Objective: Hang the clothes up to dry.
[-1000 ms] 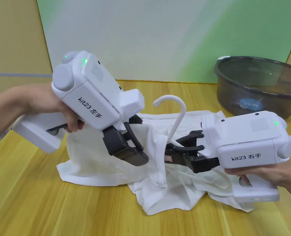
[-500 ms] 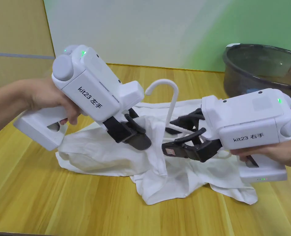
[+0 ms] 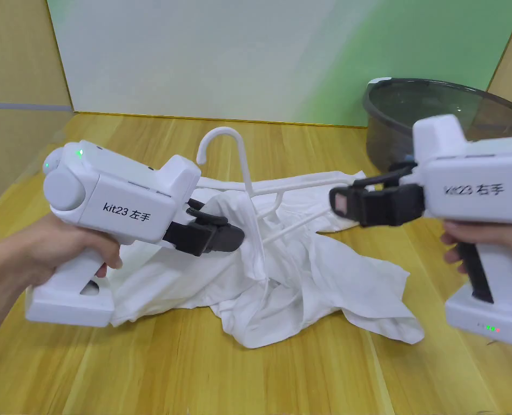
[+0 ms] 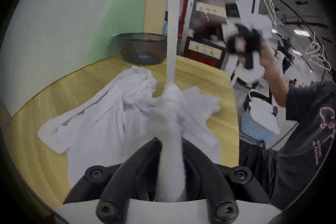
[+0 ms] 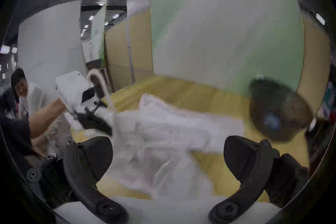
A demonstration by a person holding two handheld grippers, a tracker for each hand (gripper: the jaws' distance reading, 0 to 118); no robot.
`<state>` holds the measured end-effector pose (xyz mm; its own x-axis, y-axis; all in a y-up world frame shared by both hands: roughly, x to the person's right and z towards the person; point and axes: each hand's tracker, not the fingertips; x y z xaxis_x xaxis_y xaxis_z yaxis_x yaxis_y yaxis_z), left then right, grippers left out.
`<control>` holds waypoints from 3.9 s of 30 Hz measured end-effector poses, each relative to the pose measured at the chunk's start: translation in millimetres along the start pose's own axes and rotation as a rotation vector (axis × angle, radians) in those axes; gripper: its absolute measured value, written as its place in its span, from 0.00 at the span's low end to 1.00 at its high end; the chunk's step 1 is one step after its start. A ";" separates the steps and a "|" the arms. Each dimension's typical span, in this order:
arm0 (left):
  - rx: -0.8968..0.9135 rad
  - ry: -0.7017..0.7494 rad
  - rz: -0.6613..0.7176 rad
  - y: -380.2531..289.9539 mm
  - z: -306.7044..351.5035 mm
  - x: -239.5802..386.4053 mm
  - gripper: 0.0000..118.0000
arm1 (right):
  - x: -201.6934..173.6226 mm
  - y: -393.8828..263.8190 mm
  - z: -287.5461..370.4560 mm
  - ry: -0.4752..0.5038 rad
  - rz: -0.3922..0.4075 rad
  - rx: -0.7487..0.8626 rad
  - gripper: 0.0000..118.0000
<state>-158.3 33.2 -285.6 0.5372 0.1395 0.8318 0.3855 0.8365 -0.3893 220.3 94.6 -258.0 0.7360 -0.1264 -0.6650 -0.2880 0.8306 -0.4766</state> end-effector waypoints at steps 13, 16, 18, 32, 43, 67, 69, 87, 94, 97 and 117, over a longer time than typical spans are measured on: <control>0.109 0.024 0.019 -18.7 -0.3 24.6 0.02 | -37.5 -70.0 -104.8 -0.051 0.088 -0.286 0.64; 0.121 0.029 0.019 -19.6 6.4 22.2 0.02 | -29.3 -73.6 -102.5 -0.151 0.126 -0.292 0.18; 0.135 0.038 0.025 -22.3 9.4 22.2 0.02 | -25.6 -76.2 -103.5 -0.156 0.094 -0.305 0.04; 0.114 0.070 -0.040 -22.2 22.4 49.3 0.02 | 26.4 -43.4 -76.7 -0.058 -0.096 -0.163 0.03; 0.054 0.120 -0.015 -20.7 9.8 49.8 0.02 | 79.0 15.1 -65.0 -0.235 -0.087 -0.167 0.03; 0.186 0.216 0.030 -14.8 1.0 45.8 0.02 | -15.4 95.7 19.4 -0.110 0.193 0.166 0.03; 0.189 0.221 0.037 -15.5 1.3 45.0 0.02 | -9.3 89.0 12.3 -0.091 0.173 0.153 0.03; 0.221 0.247 0.021 -32.7 -4.2 33.5 0.02 | -58.0 -13.4 -66.4 0.063 0.373 -0.122 0.03; 0.216 0.236 -0.020 -27.1 -5.4 47.7 0.02 | -102.4 -38.5 -86.4 -0.129 0.733 -0.172 0.03; 0.211 0.237 -0.034 -30.8 -9.9 46.7 0.02 | -106.2 -42.6 -93.9 -0.132 0.778 -0.182 0.03; 0.200 0.144 -0.098 -41.1 -0.1 40.7 0.02 | -23.2 82.5 -34.0 0.331 0.666 -0.042 0.97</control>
<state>-152.3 4.5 -235.8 0.6110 -0.0124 0.7916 0.2927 0.9325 -0.2114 158.6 147.6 -301.4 0.1762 0.2344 -0.9560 -0.6372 0.7675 0.0708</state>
